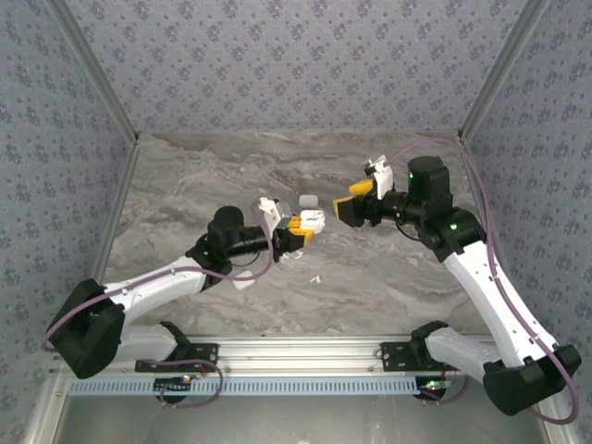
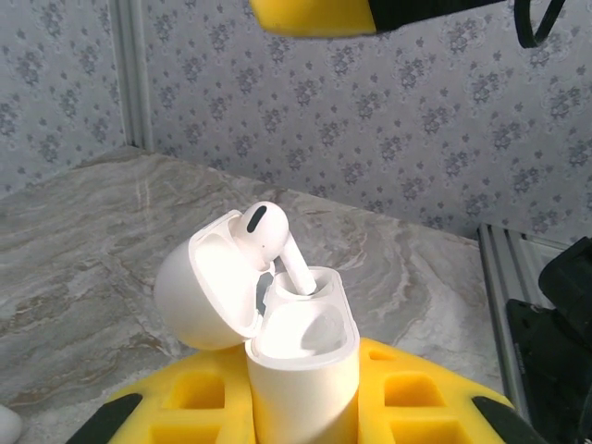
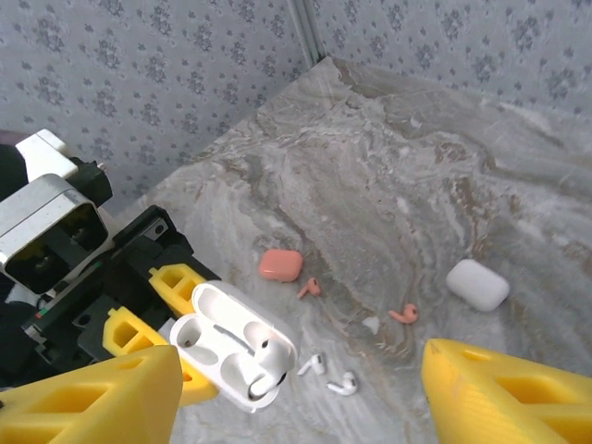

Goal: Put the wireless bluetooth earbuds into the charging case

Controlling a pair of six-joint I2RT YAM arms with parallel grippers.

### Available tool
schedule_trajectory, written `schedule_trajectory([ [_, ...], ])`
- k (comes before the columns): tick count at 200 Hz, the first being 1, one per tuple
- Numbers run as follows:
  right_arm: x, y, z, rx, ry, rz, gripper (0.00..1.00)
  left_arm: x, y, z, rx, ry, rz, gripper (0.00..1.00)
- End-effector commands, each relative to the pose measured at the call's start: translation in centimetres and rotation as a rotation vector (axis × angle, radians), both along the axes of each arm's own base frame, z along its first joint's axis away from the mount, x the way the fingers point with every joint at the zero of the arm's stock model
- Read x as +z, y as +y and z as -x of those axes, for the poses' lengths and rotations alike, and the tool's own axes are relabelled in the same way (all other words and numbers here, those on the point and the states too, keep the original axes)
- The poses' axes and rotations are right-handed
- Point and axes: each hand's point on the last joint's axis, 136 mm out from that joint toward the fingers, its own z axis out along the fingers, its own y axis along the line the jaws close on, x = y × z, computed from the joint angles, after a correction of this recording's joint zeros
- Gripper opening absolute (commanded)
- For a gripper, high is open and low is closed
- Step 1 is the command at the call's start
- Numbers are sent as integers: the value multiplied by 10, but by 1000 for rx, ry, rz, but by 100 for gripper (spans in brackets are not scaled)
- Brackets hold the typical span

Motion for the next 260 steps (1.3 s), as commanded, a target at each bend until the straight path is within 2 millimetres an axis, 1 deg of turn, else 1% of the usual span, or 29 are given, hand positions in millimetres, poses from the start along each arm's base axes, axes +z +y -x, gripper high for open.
schedule_trajectory([
  [1,7,0,8,-5,82,-76,74,40,2,-2,31,-157,61,0],
  [27,18,0,5,-27,88,-98,78,50,0,-7,39,-223,35,0],
  [39,17,-1,4,-36,100,-100,81,55,-1,-8,44,-254,33,0],
  [41,28,-1,4,-36,77,-111,82,56,-1,-9,47,-260,32,0],
  [43,31,-1,4,-38,70,-114,83,57,-1,-9,47,-264,32,0],
  [66,45,-5,-2,-79,40,-125,92,69,-4,-13,56,-326,31,0],
  [93,67,-6,-2,-85,-12,-163,99,85,-7,-18,64,-384,41,0],
  [122,89,-8,-2,-102,-62,-193,100,107,-8,-21,79,-433,82,0],
  [145,98,-9,-3,-111,-81,-199,100,119,-9,-21,82,-455,113,0],
  [163,99,-10,-7,-130,-78,-195,100,127,-9,-21,84,-466,133,0],
  [184,97,-5,-11,-132,-72,-187,100,127,-10,-21,79,-464,134,0],
  [203,92,-2,-13,-130,-61,-171,100,127,-10,-21,81,-460,134,0],
  [232,77,2,-17,-143,-42,-118,100,126,-10,-22,86,-450,133,0],
  [260,60,10,-22,-138,-3,-77,100,124,-11,-24,88,-441,133,0],
])
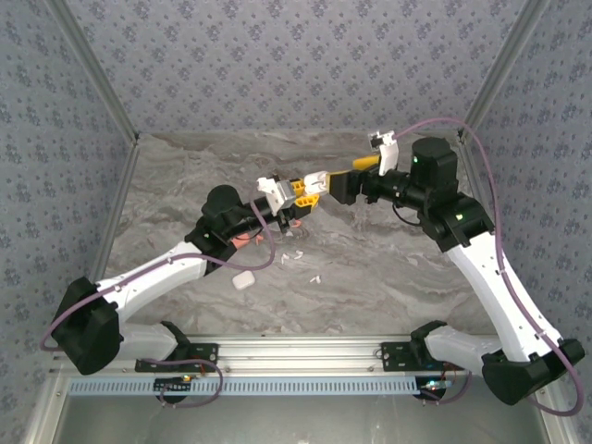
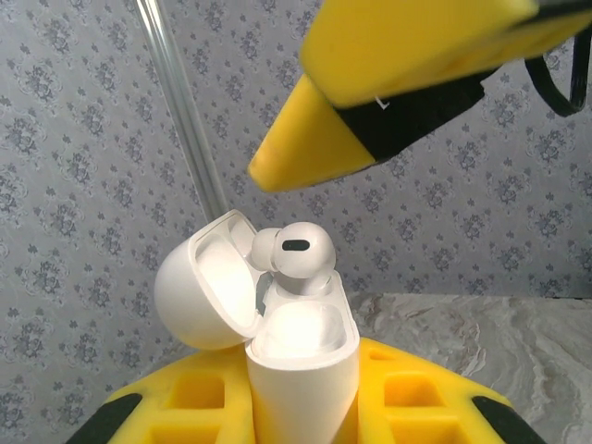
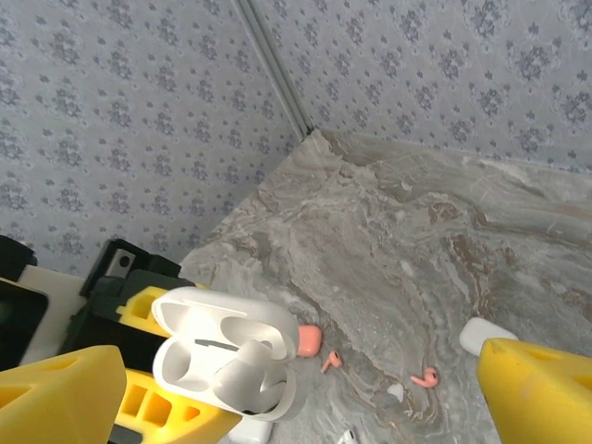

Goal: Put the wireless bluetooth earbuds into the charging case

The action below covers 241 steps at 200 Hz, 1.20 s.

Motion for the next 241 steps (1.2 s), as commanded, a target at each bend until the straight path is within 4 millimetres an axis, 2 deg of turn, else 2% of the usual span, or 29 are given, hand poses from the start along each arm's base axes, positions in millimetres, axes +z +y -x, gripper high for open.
schedule_trajectory([
  [1,-3,2,-3,-14,5,38,100,26,-2,2,-7,-52,56,0],
  [41,-16,7,-10,-26,34,71,99,25,-3,2,-12,-43,58,0],
  [103,-24,5,-7,-25,50,108,93,25,-3,1,-6,-35,63,0],
  [241,-24,-6,-2,-54,30,138,93,22,-4,-2,4,-23,63,0],
])
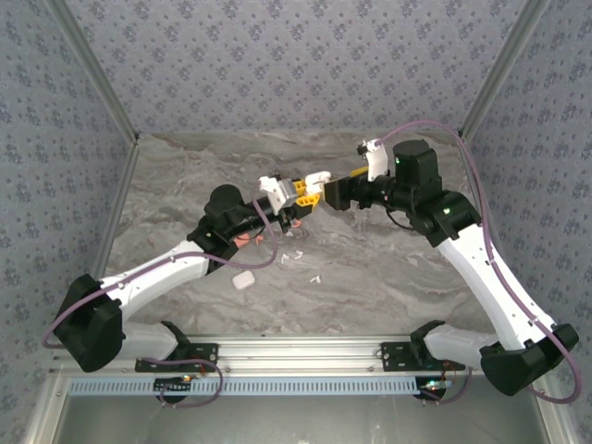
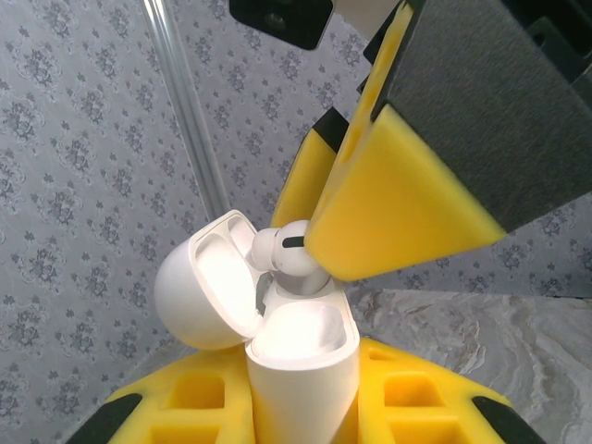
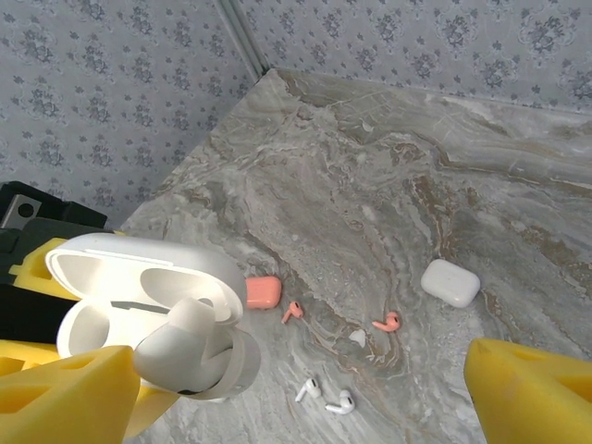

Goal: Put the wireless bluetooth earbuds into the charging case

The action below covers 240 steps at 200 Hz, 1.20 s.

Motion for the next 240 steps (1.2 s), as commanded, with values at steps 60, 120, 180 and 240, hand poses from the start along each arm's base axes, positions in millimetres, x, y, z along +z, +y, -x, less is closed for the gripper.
schedule_trajectory([
  [60,15,-7,6,-5,-43,8,93,28,-1,1,2,-43,69,0],
  [120,13,-9,7,-8,-40,13,94,28,-1,0,6,-41,71,0],
  [180,14,-12,6,-24,-46,21,94,26,-1,0,8,-37,70,0],
  [240,16,-12,10,-9,-44,1,94,27,-1,-1,12,-37,72,0],
])
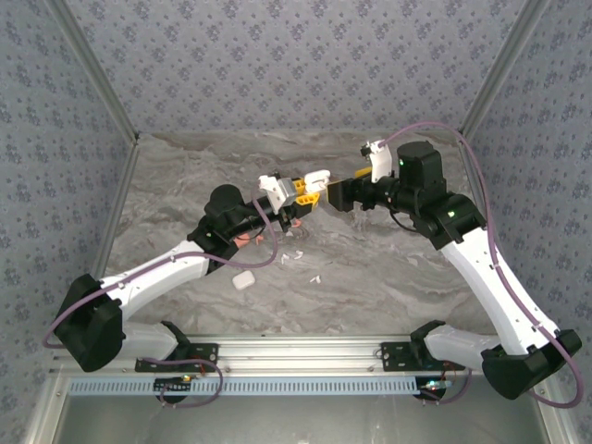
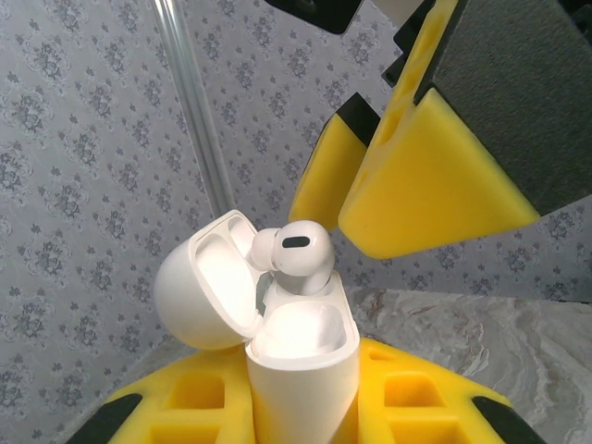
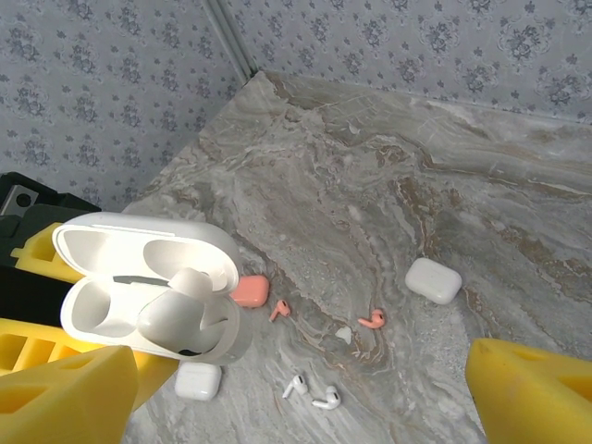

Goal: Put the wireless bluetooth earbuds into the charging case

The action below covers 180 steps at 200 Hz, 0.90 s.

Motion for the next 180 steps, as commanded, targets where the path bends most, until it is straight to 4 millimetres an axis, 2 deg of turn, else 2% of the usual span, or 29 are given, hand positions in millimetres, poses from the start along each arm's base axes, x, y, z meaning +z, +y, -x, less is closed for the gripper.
schedule_trajectory([
  [1,14,-4,8,14,-26,-21,94,27,-2,2,-4,-52,65,0],
  [57,38,2,15,24,-1,-182,96,30,-1,-7,53,-27,96,0],
  [118,30,3,1,-73,73,-191,96,33,-9,1,64,-21,123,0],
  [159,32,6,2,-85,76,-180,95,35,-14,3,50,-12,135,0],
  [180,26,5,2,-95,85,-159,93,36,-14,3,49,-9,139,0],
])
